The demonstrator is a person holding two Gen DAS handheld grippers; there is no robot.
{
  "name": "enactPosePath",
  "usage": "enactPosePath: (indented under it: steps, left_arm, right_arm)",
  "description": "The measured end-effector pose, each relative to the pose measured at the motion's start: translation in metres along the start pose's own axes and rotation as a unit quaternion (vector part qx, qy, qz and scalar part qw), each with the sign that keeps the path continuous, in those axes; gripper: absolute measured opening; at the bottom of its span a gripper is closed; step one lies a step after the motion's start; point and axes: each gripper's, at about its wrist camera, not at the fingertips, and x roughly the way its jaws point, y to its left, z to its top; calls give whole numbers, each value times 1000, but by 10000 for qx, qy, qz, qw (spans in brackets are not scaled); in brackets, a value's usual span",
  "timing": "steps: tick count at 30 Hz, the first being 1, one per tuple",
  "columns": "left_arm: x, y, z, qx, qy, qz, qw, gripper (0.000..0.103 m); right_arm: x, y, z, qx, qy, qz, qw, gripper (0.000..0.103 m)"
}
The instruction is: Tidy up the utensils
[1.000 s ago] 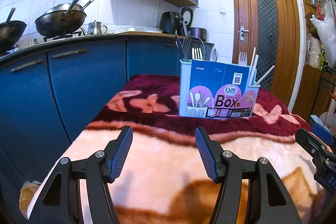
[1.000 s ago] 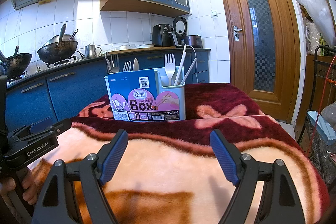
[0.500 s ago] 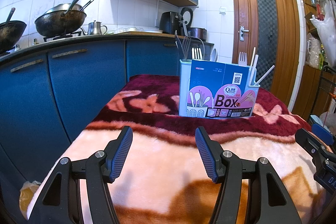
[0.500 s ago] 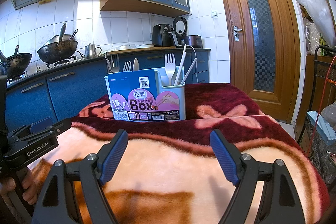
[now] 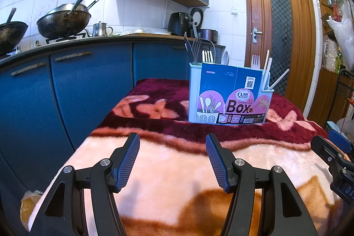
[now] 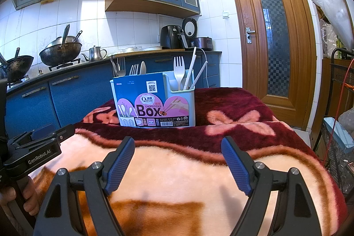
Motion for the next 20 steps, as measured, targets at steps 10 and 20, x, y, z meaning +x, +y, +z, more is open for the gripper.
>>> enactPosePath:
  steps: [10, 20]
  left_arm:
    - [0, 0, 0, -2, 0, -1, 10000, 64]
    - [1, 0, 0, 2, 36, 5, 10000, 64]
  right_arm:
    - [0, 0, 0, -3, 3, -1, 10000, 83]
    - [0, 0, 0, 0, 2, 1, 10000, 83]
